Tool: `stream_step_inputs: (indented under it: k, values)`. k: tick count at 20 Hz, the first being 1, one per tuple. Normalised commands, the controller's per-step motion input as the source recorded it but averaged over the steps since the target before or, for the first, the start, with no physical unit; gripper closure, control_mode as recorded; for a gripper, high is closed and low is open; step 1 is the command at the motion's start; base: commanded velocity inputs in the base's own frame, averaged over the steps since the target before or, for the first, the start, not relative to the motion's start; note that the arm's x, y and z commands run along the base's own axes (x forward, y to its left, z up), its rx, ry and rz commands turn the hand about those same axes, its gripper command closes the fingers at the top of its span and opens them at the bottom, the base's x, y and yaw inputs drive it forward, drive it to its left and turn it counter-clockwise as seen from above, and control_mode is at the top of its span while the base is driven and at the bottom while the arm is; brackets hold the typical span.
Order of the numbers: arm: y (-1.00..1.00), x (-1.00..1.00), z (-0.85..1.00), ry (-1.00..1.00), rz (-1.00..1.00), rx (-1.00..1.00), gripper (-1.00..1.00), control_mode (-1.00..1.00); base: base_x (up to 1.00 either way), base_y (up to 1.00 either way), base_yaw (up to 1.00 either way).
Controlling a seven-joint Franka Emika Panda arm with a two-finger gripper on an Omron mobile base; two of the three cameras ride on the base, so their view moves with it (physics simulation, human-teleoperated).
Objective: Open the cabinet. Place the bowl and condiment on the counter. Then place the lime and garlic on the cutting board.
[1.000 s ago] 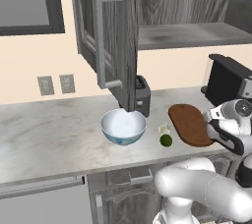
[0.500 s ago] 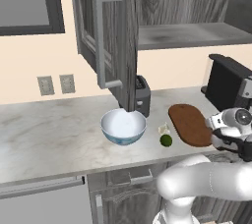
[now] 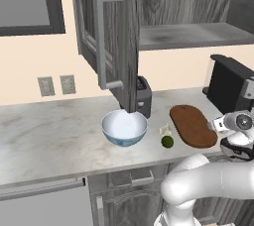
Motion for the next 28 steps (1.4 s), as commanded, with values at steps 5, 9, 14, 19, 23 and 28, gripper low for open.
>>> stream_step_inputs:
  k: [5, 9, 14, 19, 23, 28]
  values:
    - [-0.11, 0.24, -0.13, 0.00, -0.03, 0.00, 1.00, -1.00, 0.00, 0.00, 0.00]
    - [-0.13, 0.14, -0.06, 0.00, -0.03, 0.00, 1.00, -1.00, 0.00, 0.00, 0.00]
    - [-0.09, -0.01, 0.00, 0.00, -0.02, 0.00, -1.00, -1.00, 0.00, 0.00, 0.00]
    - [-0.08, -0.12, 0.11, 0.00, 0.00, 0.02, -1.00, -1.00, 0.00, 0.00, 0.00]
    - [-0.05, -0.17, 0.21, 0.00, 0.00, 0.03, -1.00, -1.00, 0.00, 0.00, 0.00]
    - [0.00, -0.07, 0.50, 0.00, 0.00, 0.01, -1.00, -1.00, 0.00, 0.00, 0.00]
